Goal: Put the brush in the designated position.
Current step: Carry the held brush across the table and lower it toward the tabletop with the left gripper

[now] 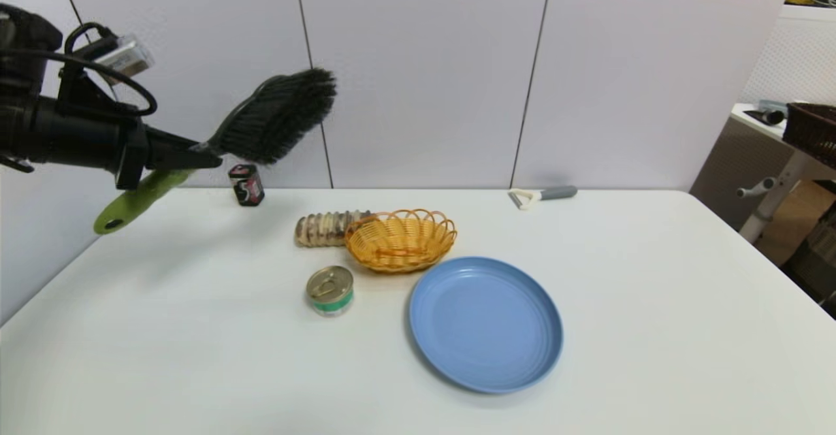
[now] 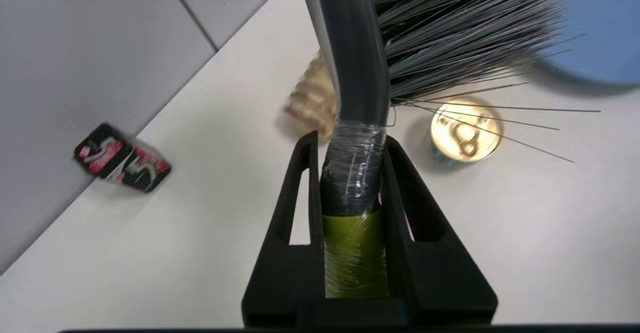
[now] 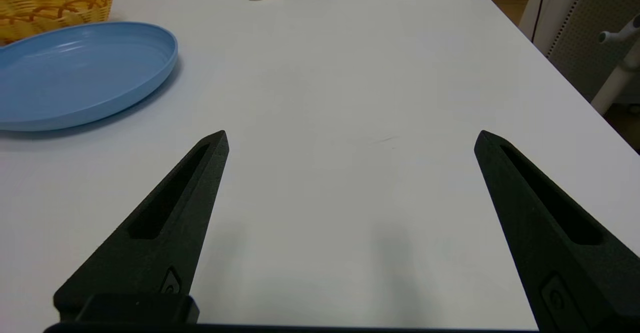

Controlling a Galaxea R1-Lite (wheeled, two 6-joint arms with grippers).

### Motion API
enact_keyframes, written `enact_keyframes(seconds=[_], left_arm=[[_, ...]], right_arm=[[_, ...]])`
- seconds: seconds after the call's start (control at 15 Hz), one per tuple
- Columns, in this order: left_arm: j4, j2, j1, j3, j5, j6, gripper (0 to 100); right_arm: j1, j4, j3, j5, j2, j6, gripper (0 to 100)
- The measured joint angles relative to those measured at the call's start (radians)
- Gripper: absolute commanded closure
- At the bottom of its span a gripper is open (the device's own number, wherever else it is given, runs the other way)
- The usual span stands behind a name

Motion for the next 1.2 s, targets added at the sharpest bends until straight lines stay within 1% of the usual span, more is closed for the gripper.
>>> enact_keyframes(seconds=[0.2, 0.33, 0.4, 0.53, 0.67, 0.8, 0.93, 1.07, 1.2], left_arm=[[-0.008, -0.040, -0.185, -0.065, 0.019, -0.277, 100], [-0.011, -0.063, -0.319, -0.081, 0.076, -0.434, 100], [-0.017, -0.071, -0.387, -0.084, 0.124, -0.507, 100], [-0.051, -0.083, -0.524, -0.086, 0.254, -0.646, 100], [-0.119, -0.083, -0.659, -0.082, 0.401, -0.780, 100], [-0.214, -0.057, -0.786, -0.077, 0.566, -0.924, 100], [-0.329, -0.005, -0.889, -0.076, 0.719, -1.059, 100], [-0.423, 0.063, -0.989, -0.080, 0.837, -1.202, 100], [-0.505, 0.140, -1.072, -0.084, 0.930, -1.337, 100]], right_arm=[[0.000, 0.000, 0.000, 0.000, 0.000, 0.000, 0], [0.000, 0.000, 0.000, 0.000, 0.000, 0.000, 0], [0.000, 0.000, 0.000, 0.000, 0.000, 0.000, 0], [0.000, 0.000, 0.000, 0.000, 0.000, 0.000, 0], [0.000, 0.000, 0.000, 0.000, 0.000, 0.000, 0], [0.000, 0.000, 0.000, 0.000, 0.000, 0.000, 0], [0.000, 0.000, 0.000, 0.000, 0.000, 0.000, 0], [0.000, 0.000, 0.000, 0.000, 0.000, 0.000, 0], [0.000, 0.000, 0.000, 0.000, 0.000, 0.000, 0]])
